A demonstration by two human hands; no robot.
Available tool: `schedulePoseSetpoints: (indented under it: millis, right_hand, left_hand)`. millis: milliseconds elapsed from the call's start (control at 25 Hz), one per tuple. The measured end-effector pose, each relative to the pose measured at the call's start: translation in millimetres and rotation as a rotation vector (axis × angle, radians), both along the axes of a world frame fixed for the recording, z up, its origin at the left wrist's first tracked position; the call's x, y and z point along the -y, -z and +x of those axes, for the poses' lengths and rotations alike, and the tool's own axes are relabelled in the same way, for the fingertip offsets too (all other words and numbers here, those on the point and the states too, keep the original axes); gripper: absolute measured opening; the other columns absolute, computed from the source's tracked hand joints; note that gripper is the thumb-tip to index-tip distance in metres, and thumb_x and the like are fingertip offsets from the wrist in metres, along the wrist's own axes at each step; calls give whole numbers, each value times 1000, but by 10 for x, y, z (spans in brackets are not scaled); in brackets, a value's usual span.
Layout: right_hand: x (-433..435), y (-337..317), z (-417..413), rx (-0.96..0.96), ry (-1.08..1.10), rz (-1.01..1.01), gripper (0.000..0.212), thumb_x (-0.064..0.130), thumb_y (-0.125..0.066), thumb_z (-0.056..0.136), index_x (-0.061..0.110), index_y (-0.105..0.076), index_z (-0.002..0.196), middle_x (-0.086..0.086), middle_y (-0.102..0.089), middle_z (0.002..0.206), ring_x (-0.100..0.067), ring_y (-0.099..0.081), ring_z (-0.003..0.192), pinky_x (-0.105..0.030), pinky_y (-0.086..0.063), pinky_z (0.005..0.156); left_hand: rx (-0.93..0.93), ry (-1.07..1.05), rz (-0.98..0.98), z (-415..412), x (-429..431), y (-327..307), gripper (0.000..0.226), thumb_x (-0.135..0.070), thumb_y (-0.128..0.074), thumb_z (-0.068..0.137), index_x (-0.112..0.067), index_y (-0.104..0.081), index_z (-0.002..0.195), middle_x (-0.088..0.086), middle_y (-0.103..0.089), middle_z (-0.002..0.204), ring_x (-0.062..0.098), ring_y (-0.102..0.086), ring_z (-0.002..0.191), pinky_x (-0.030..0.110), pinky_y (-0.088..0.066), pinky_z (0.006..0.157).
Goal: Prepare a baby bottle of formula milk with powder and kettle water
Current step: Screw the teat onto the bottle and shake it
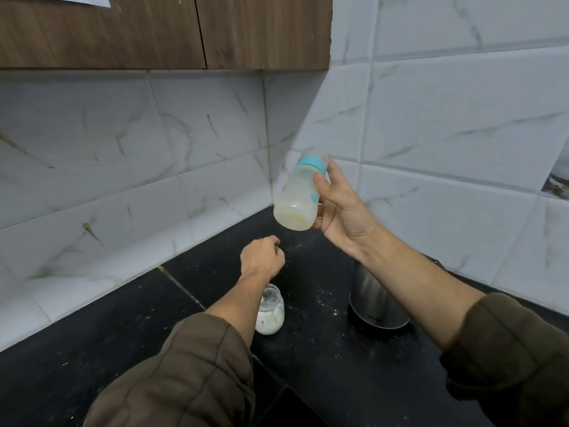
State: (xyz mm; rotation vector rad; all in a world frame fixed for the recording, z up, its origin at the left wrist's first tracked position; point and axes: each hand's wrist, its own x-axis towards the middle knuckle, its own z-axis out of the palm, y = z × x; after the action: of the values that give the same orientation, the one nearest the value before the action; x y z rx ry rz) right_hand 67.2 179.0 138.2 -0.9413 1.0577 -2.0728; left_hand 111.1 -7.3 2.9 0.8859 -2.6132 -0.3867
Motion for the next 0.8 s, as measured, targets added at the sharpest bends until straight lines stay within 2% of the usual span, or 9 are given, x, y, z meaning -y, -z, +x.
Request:
schedulePoseSetpoints:
  millis: [80, 160, 240, 360, 440, 560, 640, 680, 800]
  right_hand:
    - [25, -22, 6, 52, 43, -47, 63, 30, -64, 99, 29, -37, 156, -5, -69, 121, -26, -73, 96, -41, -64, 71]
    - [68, -59, -58, 211, 137, -118, 53, 32, -65, 100, 25, -44, 148, -11, -66, 131, -28, -75, 101, -40, -63, 75]
    - [81, -73, -79, 267, 149, -144, 47, 31, -65, 100, 24, -47, 143, -13, -65, 135, -30, -75, 103, -40, -63, 77]
    - [28, -62, 20, 47, 13, -1, 59, 27, -63, 101, 27, -37, 154, -7, -69, 119, -25, -74, 91, -38, -63, 67]
    - [-5, -46, 41, -50, -43, 41, 65, 22, -63, 100, 32, -33, 158, -7, -68, 121, -26, -73, 89, -38, -63, 64]
    - [19, -122, -33, 159, 170, -76, 75, 24, -69, 98, 31, -28, 160, -12, -67, 131, -29, -76, 98, -43, -63, 73]
    - [46, -155, -115, 322, 330, -162, 78, 23, -71, 97, 30, -25, 160, -13, -67, 128, -30, -77, 99, -48, -63, 82]
    - [39, -154, -123, 335, 361, -169, 81, 22, -72, 97, 32, -23, 160, -11, -68, 125, -29, -77, 98, -50, -62, 85]
    - [-24, -89, 8, 80, 297, 0, 88, 18, -75, 94, 44, -22, 159, -5, -72, 121, -29, -75, 104, -50, -62, 84]
  left_hand:
    - [-2, 3, -7, 2, -12, -11, 35, -29, -58, 103, -25, -63, 137, 0, -74, 118, 20, -69, 108, 36, -57, 92]
    - [-11, -1, -21, 5, -15, -7, 35, -29, -56, 103, -25, -64, 137, 0, -75, 118, 21, -69, 108, 36, -56, 91]
    - [-11, -6, -21, 12, -14, -5, 35, -29, -56, 102, -25, -65, 136, 0, -75, 117, 21, -69, 107, 35, -56, 90]
    - [-1, -7, -4, -4, -2, -9, 36, -30, -57, 102, -25, -65, 137, 0, -75, 116, 20, -70, 104, 36, -58, 89]
    - [0, -3, -2, -6, -19, -27, 35, -30, -58, 102, -24, -64, 137, 0, -74, 116, 19, -69, 103, 35, -58, 89]
    - [-7, 1, -16, 11, -37, -12, 34, -29, -56, 102, -25, -65, 135, 0, -75, 117, 21, -69, 107, 36, -56, 90]
    - [-5, -4, -12, 31, -35, 7, 34, -28, -55, 102, -25, -66, 135, 0, -75, 117, 21, -69, 106, 36, -57, 90]
    - [-4, -5, -5, 33, -34, 11, 34, -28, -56, 102, -25, -66, 135, 0, -75, 117, 21, -69, 106, 36, -58, 91]
    - [0, 11, 10, -5, -30, 3, 34, -28, -58, 103, -24, -65, 136, 0, -74, 117, 20, -69, 105, 36, -59, 92]
